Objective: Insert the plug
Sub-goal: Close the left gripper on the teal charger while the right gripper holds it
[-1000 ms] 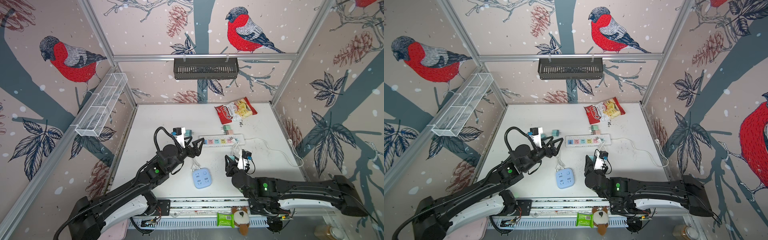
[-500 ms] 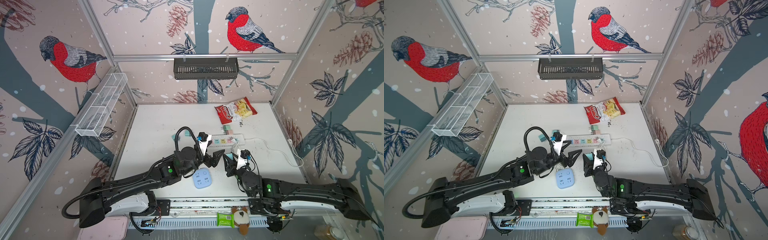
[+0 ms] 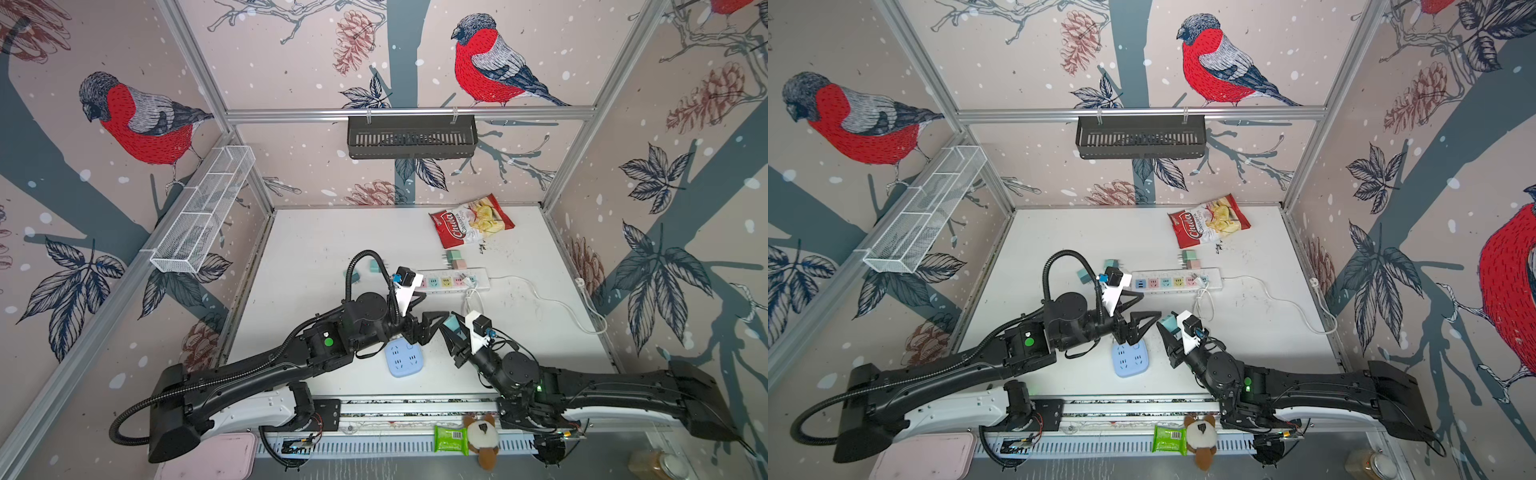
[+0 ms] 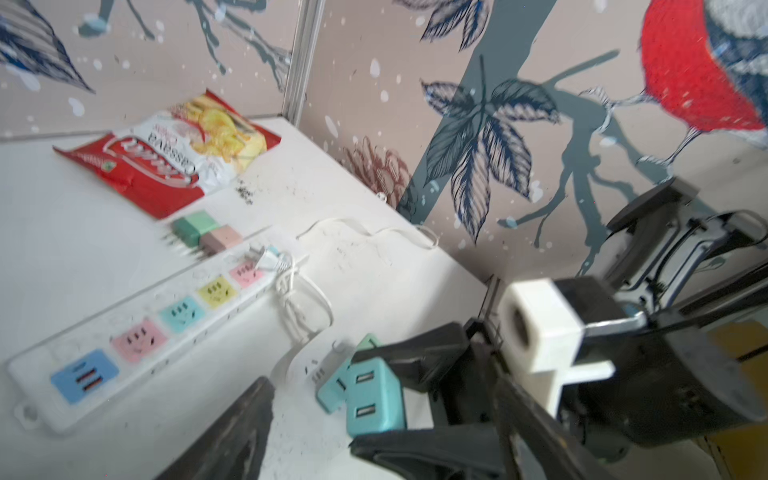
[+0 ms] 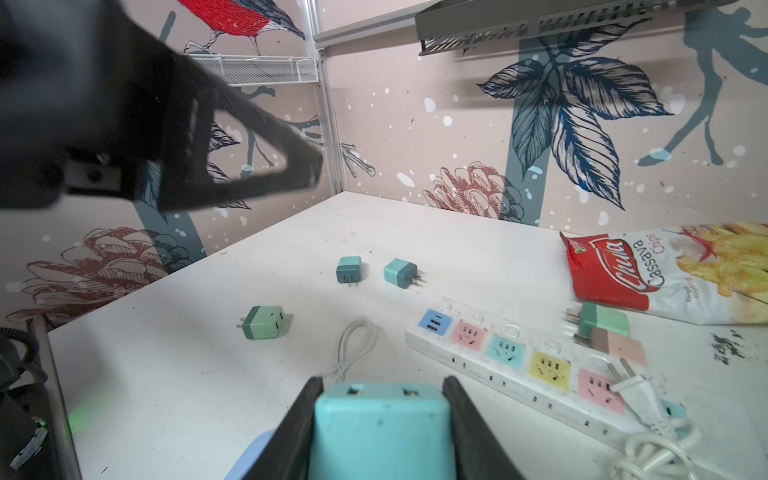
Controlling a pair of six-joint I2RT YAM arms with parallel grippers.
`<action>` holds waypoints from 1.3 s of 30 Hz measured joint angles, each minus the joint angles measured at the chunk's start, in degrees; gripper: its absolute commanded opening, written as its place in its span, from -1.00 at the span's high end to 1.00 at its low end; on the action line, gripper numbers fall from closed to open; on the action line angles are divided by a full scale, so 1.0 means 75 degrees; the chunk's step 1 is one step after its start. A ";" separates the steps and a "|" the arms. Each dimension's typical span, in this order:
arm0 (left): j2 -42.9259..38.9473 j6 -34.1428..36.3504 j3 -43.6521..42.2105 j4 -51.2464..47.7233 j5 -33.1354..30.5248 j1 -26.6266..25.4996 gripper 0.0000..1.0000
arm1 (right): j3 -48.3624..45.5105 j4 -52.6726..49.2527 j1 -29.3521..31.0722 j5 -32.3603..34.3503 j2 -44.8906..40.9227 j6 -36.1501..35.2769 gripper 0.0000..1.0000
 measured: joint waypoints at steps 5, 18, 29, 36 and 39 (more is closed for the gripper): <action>0.0146 0.0108 -0.0070 -0.0233 0.0353 0.0000 -0.57 | -0.0300 0.0469 0.0023 -0.0434 0.0090 -0.0405 0.98; 0.1072 0.0277 0.0458 -0.0615 0.1177 0.0000 -0.58 | -0.0510 0.1157 0.0385 -0.0592 0.0256 -0.0909 0.98; 0.0985 0.0268 0.0589 -0.0921 0.1288 0.0000 -0.54 | -0.0455 0.1944 0.0548 -0.0309 0.0863 -0.2139 0.98; 0.1067 0.0274 0.0592 -0.0944 0.1483 0.0000 -0.47 | -0.0857 0.1990 0.0536 -0.0694 -0.0501 -0.2891 0.97; 0.1131 0.0268 0.0609 -0.0895 0.1629 0.0000 -0.46 | -0.1090 0.1617 0.0495 -0.0868 -0.1411 -0.3220 0.95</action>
